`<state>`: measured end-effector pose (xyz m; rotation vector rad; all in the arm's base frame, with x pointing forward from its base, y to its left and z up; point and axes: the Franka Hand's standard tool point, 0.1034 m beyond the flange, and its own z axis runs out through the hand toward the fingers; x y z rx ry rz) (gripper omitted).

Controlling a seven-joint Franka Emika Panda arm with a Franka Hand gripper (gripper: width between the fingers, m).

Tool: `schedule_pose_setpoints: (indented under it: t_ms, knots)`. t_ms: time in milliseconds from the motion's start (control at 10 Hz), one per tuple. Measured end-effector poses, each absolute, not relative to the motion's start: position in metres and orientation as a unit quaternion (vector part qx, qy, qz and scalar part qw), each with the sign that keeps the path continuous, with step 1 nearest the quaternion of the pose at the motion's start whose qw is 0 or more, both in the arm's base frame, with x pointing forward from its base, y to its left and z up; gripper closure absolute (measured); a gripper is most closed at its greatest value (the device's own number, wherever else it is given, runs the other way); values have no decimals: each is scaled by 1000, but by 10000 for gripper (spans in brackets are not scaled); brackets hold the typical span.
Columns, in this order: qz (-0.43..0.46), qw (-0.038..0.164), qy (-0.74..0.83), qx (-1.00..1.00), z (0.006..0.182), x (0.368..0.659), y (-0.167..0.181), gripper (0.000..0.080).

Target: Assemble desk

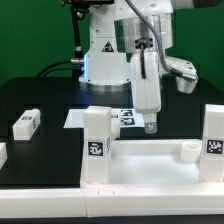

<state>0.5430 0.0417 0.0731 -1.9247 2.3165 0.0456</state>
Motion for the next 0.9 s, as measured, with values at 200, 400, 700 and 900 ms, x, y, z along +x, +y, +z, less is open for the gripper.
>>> schedule_pose_setpoints:
  t_ms: [200, 400, 700, 900]
  knots:
    - [-25, 70, 771, -633, 54, 529, 33, 150]
    - [-25, 53, 762, -645, 27, 511, 28, 150]
    - [-18, 46, 762, -646, 11, 510, 26, 150]
    - [-18, 46, 762, -646, 11, 510, 26, 203]
